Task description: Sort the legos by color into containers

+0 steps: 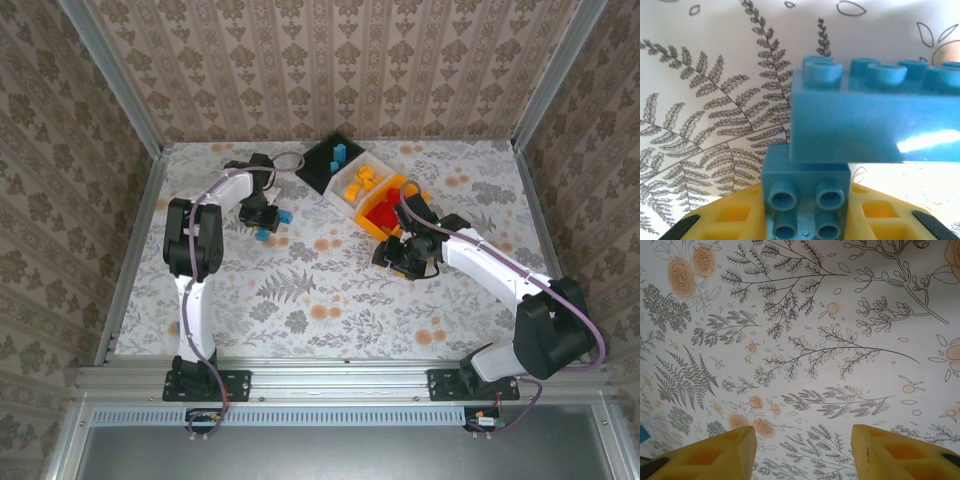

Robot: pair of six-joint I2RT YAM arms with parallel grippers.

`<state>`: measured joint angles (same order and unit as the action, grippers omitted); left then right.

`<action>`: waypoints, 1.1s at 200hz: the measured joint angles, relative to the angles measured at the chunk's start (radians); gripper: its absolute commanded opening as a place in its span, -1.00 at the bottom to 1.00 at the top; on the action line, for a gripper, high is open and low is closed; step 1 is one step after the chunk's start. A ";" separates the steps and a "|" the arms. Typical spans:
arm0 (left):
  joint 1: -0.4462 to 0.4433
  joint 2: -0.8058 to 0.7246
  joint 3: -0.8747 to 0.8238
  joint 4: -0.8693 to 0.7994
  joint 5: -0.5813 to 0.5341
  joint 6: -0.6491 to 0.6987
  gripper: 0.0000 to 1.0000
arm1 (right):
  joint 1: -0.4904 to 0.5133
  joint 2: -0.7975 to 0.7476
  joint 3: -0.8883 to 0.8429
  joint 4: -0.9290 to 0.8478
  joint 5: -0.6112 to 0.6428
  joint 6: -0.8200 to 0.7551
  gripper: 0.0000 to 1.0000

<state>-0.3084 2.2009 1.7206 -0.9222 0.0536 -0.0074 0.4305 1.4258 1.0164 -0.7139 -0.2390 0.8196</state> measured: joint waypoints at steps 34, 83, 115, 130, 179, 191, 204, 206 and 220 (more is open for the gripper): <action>-0.010 -0.089 -0.126 -0.010 0.047 -0.043 -0.42 | 0.000 0.000 0.000 0.000 0.000 -0.001 0.07; -0.004 -0.291 -0.253 -0.023 0.261 -0.239 -0.43 | -0.038 0.000 0.000 0.000 0.000 -0.008 0.07; 0.000 -0.381 -0.266 0.075 0.441 -0.467 -0.43 | -0.096 -0.034 -0.029 0.008 0.000 -0.008 0.08; 0.000 -0.375 -0.256 0.158 0.513 -0.602 -0.43 | -0.111 -0.063 -0.043 0.008 0.000 -0.007 0.07; -0.019 -0.132 0.084 0.386 0.594 -0.957 -0.42 | -0.113 -0.096 -0.076 0.027 0.000 -0.001 0.08; -0.025 -0.029 0.240 0.407 0.594 -0.998 -0.42 | -0.113 -0.107 -0.092 0.031 0.000 0.002 0.07; -0.029 0.084 0.409 0.417 0.595 -1.032 -0.42 | -0.113 -0.124 -0.109 0.032 0.000 0.006 0.07; -0.029 0.101 0.438 0.417 0.596 -1.037 -0.42 | -0.113 -0.126 -0.112 0.032 0.000 0.007 0.07; -0.031 0.209 0.591 0.417 0.599 -1.062 -0.41 | -0.113 -0.148 -0.127 0.032 0.000 0.014 0.07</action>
<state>-0.3389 2.4104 2.3119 -0.5053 0.6525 -1.0695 0.3176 1.2778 0.8894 -0.6815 -0.2390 0.8341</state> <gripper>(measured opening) 0.304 0.537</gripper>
